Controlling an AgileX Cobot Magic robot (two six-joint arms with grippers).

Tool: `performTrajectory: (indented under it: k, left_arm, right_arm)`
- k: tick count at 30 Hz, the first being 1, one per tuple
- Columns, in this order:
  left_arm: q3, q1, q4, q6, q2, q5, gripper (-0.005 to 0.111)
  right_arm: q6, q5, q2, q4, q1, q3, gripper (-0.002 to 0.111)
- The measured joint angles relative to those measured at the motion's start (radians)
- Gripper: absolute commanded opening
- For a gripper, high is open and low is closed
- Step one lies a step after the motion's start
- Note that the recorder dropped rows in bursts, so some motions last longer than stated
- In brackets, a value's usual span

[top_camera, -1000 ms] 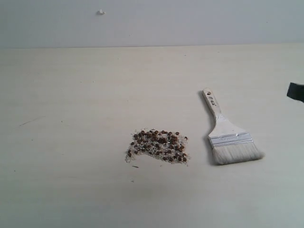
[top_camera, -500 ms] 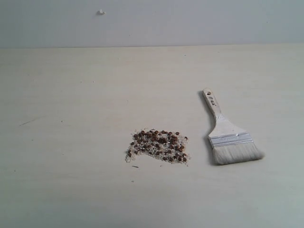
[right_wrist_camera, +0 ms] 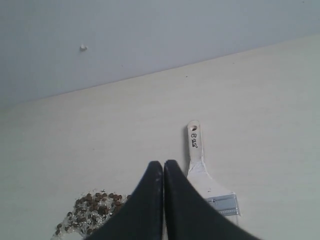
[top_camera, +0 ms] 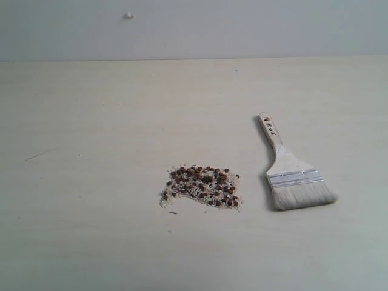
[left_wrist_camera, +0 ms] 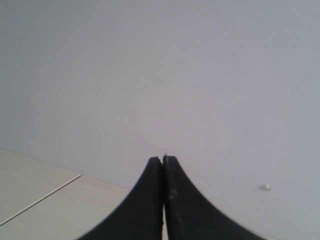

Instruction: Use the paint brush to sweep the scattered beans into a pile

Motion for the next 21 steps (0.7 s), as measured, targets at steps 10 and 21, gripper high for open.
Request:
performTrajectory:
  k: [10,21]
  left_arm:
    - [0.0,0.0,0.0,0.0,0.0,0.0,0.0]
    - [0.0,0.0,0.0,0.0,0.0,0.0,0.0]
  right_arm:
    - [-0.043,-0.034,-0.148,-0.079,0.0,0.0,0.0]
    - [-0.125,-0.031,-0.41,-0.155,0.0,0.142,0.0]
